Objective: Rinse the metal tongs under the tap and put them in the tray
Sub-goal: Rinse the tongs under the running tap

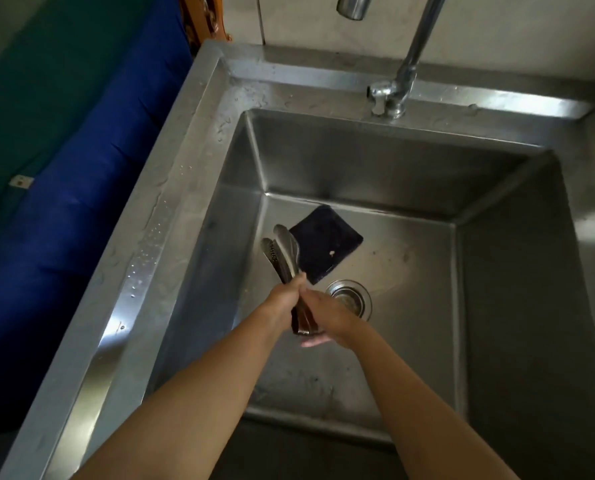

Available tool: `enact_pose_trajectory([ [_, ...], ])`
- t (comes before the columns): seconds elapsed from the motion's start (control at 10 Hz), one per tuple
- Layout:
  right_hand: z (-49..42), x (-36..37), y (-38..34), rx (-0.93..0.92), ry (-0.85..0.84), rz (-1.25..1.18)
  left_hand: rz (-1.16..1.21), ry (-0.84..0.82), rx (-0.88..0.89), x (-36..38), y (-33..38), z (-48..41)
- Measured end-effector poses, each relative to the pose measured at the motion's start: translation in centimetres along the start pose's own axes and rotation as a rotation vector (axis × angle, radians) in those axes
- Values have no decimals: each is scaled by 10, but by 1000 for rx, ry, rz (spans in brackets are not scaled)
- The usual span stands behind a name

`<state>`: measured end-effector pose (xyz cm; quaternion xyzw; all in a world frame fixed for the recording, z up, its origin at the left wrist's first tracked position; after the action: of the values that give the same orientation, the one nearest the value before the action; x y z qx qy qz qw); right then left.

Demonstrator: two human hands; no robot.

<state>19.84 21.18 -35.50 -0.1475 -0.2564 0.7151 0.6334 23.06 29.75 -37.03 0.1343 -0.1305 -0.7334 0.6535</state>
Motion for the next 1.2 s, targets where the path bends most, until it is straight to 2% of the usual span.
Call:
enact_pose_trajectory([
  [0.1, 8, 6, 7, 6, 10, -112, -47, -79, 6, -1, -4, 6],
  [0.3, 43, 12, 4, -2, 250, 44, -56, -196, 43, 7, -12, 43],
  [0.4, 75, 12, -15, 35, 304, 166, 0, -243, 43, 3, -7, 76],
  [0.7, 182, 24, -116, -15, 295, 374, -216, -315, 228, 10, 70, 200],
  [0.9, 248, 13, -170, -154, 375, 498, -66, -257, 360, 20, 105, 262],
  [1.0, 272, -1, -183, -319, 492, 346, 10, -192, 412, 27, 116, 287],
  [1.2, 304, -12, -189, -432, 517, 79, 90, -214, 433, 43, 113, 334],
])
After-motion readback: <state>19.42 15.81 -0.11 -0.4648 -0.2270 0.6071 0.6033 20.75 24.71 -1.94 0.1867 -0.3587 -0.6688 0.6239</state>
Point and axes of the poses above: each hand's wrist, its own z-axis away from the middle knuckle, its own x-axis out of the palm, y = z × x, the point moved 4 cm from there along -z, towards the middle knuckle, and after that the axes turned 7 degrees about -z, right-handed, at the moved point
